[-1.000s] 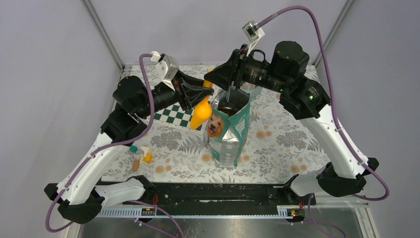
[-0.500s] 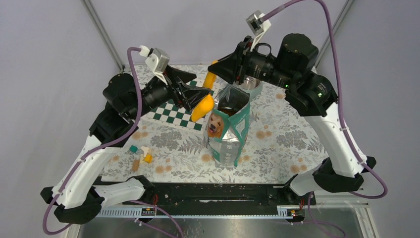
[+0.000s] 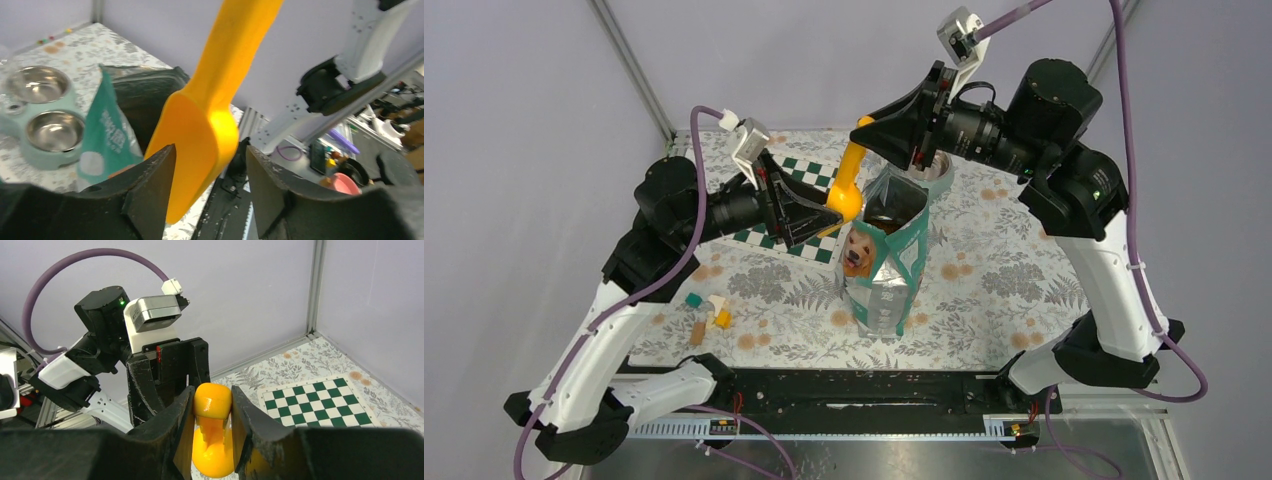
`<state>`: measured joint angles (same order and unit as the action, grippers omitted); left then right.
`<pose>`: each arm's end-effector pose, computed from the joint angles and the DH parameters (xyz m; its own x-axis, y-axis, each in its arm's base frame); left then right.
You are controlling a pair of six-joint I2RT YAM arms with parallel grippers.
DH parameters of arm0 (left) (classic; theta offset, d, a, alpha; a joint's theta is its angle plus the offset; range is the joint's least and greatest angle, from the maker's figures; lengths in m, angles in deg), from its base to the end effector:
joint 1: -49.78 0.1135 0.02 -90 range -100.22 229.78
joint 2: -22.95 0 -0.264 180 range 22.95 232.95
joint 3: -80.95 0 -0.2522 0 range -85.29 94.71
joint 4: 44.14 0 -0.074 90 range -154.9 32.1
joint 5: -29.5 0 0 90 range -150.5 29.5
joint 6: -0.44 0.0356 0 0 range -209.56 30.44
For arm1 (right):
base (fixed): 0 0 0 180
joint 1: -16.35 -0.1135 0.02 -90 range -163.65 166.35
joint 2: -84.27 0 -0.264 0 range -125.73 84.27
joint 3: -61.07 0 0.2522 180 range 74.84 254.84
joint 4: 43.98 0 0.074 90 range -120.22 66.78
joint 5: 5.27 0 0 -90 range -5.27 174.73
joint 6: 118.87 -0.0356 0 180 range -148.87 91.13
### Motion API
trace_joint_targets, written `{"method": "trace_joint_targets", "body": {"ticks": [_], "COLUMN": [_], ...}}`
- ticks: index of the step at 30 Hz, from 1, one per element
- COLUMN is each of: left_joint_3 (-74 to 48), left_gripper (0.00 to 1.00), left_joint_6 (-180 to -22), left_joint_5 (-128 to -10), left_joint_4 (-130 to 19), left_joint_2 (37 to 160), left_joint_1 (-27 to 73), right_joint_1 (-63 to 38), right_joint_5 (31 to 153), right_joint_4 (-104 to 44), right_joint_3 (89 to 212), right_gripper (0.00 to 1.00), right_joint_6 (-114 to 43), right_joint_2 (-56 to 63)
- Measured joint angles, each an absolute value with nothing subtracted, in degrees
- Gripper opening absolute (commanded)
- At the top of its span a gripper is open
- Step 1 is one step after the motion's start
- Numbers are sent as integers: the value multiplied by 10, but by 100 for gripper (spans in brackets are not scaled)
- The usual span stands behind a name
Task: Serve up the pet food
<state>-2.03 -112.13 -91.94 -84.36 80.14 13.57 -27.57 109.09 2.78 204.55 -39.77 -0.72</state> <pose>0.1302 -0.1184 0.4962 -0.3600 -0.1422 -0.9220 0.8519 0.3527 -0.3871 0.1576 0.1722 0.6131 -0.0307 0.2096 -0.9773 -0.9338 0.3426 0.1028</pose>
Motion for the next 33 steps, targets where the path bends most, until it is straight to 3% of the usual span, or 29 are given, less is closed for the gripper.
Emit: {"method": "trace_joint_targets", "body": {"ticks": [2,6,7,11,13,18,27,30,33], "left_joint_3": [-30,-52,-54,-56,-55,-23,75,89,92], "left_gripper": [44,1,0,0,0,0,0,0,0], "left_joint_6": [-1138,-1170,-1172,-1179,-1172,-1133,-1007,-970,-937], "left_joint_5": [-944,-986,-995,-1013,-990,-872,-673,-635,-616], "left_joint_4": [-817,-766,-762,-753,-751,-766,-809,-825,-844], "left_joint_2": [803,812,815,820,818,824,887,911,924], "left_joint_1": [136,136,136,136,134,116,34,20,14], "right_joint_1": [-276,-276,-276,-276,-276,-277,-278,-278,-278], "right_joint_5": [1097,1100,1102,1102,1080,1015,942,932,931], "right_joint_4": [29,19,19,7,5,25,98,118,137], "right_joint_3": [2045,2030,2027,2015,2004,1999,2124,2151,2153], "right_gripper": [0,3,7,64,73,79,80,78,69], "right_joint_6": [-398,-407,-408,-422,-435,-471,-526,-532,-538], "right_joint_2": [-10,-11,-11,-6,2,9,-78,-103,-111]}}
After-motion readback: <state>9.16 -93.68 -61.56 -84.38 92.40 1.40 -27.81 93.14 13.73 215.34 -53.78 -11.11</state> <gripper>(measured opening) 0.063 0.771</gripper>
